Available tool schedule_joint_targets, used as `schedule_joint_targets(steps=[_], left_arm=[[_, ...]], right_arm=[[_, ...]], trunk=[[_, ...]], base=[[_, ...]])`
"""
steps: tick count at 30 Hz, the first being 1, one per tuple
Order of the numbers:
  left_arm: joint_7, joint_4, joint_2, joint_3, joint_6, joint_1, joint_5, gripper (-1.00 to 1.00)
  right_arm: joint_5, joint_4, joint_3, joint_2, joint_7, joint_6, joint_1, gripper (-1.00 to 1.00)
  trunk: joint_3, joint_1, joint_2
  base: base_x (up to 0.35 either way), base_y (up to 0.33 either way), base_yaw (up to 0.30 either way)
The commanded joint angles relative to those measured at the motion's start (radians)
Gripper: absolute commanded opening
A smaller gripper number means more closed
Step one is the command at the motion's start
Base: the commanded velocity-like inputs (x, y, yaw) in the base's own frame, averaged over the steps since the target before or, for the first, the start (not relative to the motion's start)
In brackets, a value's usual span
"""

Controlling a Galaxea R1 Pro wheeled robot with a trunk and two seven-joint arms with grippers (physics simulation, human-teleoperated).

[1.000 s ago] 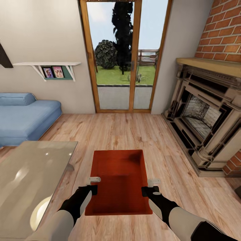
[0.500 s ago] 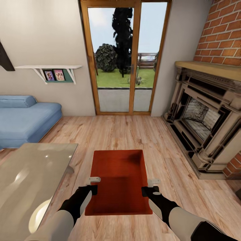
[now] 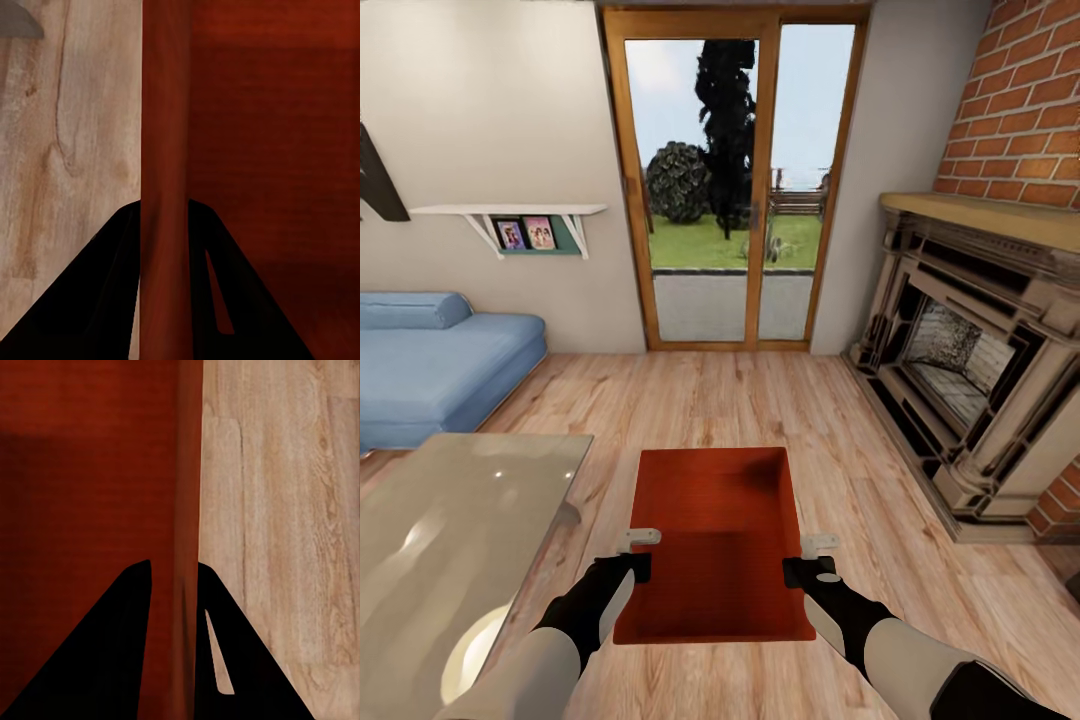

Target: Move the two storage containers from the living room to the garage. In the garage, place one container on the floor and stack the other container on top of it (either order is fine).

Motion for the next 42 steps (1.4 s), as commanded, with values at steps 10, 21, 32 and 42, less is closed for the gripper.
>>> schedule_joint_targets(steps=[10, 21, 32, 42], left_arm=[[0.009, 0.033, 0.008, -0.001, 0.009, 0.000, -0.014, -1.00], [0.009, 0.033, 0.008, -0.001, 0.009, 0.000, -0.014, -1.00], [0.009, 0.033, 0.008, -0.001, 0.009, 0.001, -0.014, -1.00], [0.009, 0.033, 0.008, -0.001, 0.009, 0.000, -0.014, -1.00]], right_arm=[[0.015, -0.003, -0.035, -0.021, -0.019, -0.003, -0.002, -1.00], [0.015, -0.003, -0.035, -0.021, -0.019, -0.003, -0.002, -1.00], [0.015, -0.003, -0.035, -0.022, -0.019, -0.002, -0.002, -1.00], [0.015, -0.003, -0.036, -0.022, -0.019, 0.002, -0.002, -1.00]], trunk=[[0.014, 0.000, -0.002], [0.030, 0.000, -0.002], [0.047, 0.000, -0.002], [0.050, 0.000, -0.002]], base=[[0.000, 0.000, 0.000], [0.000, 0.000, 0.000], [0.000, 0.000, 0.000], [0.000, 0.000, 0.000]])
